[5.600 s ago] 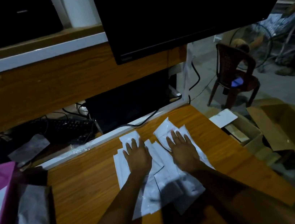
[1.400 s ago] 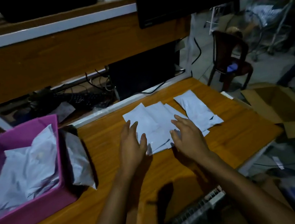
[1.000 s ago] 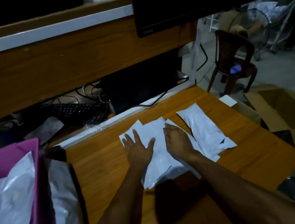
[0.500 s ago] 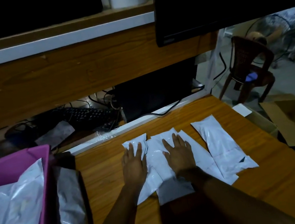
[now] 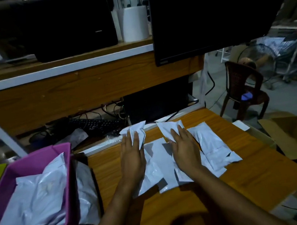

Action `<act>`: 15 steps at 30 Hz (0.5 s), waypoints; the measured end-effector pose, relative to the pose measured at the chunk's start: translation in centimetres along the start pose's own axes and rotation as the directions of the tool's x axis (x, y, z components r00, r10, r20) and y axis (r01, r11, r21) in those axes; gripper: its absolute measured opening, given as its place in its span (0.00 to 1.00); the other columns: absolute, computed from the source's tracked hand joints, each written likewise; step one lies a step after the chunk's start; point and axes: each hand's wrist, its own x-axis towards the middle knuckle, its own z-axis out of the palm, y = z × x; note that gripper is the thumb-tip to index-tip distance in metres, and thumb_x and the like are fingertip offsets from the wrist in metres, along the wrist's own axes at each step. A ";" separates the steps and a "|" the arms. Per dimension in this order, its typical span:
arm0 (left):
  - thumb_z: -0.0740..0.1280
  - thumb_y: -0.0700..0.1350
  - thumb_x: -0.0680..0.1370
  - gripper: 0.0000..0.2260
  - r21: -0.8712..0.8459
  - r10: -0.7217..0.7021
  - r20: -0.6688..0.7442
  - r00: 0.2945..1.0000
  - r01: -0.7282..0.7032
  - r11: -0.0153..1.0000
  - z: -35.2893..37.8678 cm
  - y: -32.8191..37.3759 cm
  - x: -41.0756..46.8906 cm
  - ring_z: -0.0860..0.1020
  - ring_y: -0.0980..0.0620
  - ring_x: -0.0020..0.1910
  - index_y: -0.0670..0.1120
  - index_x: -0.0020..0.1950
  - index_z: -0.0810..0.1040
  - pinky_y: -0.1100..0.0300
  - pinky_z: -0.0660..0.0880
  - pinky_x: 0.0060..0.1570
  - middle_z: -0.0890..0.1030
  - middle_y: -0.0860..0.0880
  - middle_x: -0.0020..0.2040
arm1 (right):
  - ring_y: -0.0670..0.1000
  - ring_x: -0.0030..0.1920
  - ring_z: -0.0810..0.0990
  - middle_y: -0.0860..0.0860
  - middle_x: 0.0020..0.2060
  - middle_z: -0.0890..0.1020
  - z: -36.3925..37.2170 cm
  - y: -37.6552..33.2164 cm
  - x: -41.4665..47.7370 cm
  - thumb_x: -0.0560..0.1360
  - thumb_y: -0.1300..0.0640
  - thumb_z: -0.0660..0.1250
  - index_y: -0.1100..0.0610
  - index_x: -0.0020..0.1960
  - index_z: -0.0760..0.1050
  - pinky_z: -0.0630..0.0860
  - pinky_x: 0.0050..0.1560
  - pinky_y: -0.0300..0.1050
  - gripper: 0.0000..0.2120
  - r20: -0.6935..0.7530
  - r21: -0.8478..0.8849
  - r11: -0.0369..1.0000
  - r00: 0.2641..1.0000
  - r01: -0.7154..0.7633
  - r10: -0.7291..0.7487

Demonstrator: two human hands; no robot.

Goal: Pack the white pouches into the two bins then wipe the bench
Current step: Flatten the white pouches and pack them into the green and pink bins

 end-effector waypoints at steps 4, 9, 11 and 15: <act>0.53 0.51 0.83 0.24 -0.011 0.050 -0.067 0.997 -0.050 0.999 -4.6 2.8 -3.9 0.50 0.45 0.78 0.51 0.79 0.54 0.50 0.51 0.75 0.53 0.46 0.80 | 0.58 0.74 0.63 0.56 0.73 0.68 -3.7 -2.9 -4.7 0.79 0.47 0.53 0.56 0.71 0.69 0.67 0.69 0.56 0.25 -0.088 0.099 0.995 0.996 -0.004 0.012; 0.56 0.48 0.83 0.24 -0.011 0.060 -0.087 0.994 -0.061 0.998 -10.4 4.1 -10.8 0.49 0.46 0.78 0.50 0.78 0.56 0.44 0.54 0.75 0.54 0.45 0.79 | 0.56 0.74 0.64 0.56 0.72 0.69 -7.8 -7.2 -11.1 0.80 0.46 0.54 0.56 0.71 0.69 0.69 0.66 0.54 0.24 -0.174 0.165 0.984 0.984 0.073 -0.044; 0.55 0.50 0.82 0.24 -0.012 0.046 -0.096 0.994 -0.047 0.999 -12.6 3.8 -13.6 0.49 0.47 0.78 0.50 0.78 0.56 0.43 0.55 0.75 0.53 0.46 0.79 | 0.55 0.74 0.63 0.55 0.73 0.68 -8.6 -8.8 -13.7 0.80 0.48 0.56 0.55 0.72 0.68 0.70 0.66 0.55 0.23 -0.169 0.191 0.977 0.984 0.097 -0.065; 0.56 0.49 0.81 0.24 0.009 -0.006 -0.128 0.992 0.007 1.000 -16.8 2.7 -18.8 0.51 0.45 0.78 0.49 0.78 0.58 0.41 0.58 0.74 0.56 0.44 0.79 | 0.53 0.75 0.61 0.53 0.74 0.67 -8.9 -12.4 -18.4 0.80 0.46 0.54 0.53 0.73 0.66 0.67 0.70 0.52 0.23 -0.126 0.241 0.960 0.985 0.143 -0.116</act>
